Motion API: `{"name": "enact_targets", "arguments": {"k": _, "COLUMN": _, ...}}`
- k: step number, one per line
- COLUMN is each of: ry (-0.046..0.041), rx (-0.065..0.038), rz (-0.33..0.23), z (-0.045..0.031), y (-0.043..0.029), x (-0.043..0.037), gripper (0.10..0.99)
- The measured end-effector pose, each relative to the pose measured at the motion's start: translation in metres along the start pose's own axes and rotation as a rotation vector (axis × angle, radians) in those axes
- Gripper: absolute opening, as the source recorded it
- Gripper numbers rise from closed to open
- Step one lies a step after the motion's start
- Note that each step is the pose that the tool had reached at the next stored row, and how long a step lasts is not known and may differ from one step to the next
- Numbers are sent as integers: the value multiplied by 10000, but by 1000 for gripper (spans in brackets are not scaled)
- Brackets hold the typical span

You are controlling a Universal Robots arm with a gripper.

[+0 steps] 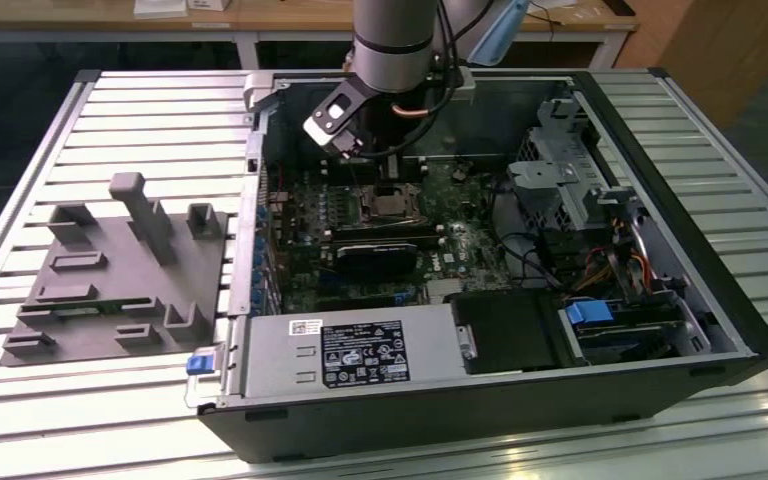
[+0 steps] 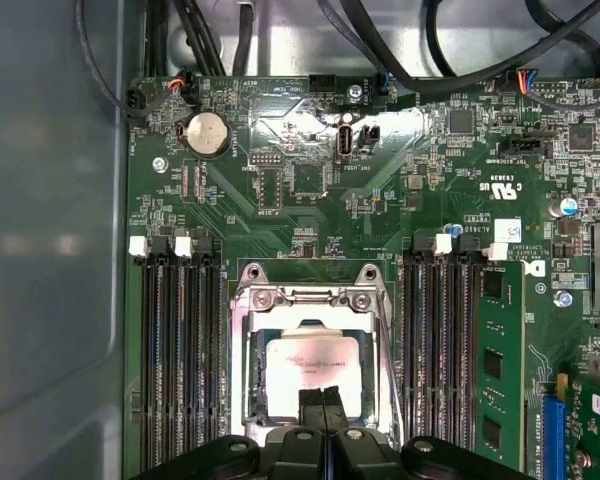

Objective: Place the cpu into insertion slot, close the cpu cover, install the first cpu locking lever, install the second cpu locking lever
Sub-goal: 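Close the cpu cover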

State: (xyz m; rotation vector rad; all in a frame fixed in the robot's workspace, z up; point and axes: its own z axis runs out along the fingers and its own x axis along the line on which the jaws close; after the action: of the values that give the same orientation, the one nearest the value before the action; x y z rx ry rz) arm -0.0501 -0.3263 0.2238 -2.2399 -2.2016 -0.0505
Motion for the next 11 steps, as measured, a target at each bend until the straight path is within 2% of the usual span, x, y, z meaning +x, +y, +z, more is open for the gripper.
{"name": "enact_targets", "arguments": {"k": 3, "ry": 4, "rx": 3, "rz": -155, "z": 1, "y": 0, "x": 0, "gripper": 102}}
{"name": "enact_targets", "arguments": {"k": 11, "ry": 36, "rx": 36, "rz": -1585, "z": 3, "y": 0, "x": 0, "gripper": 102}}
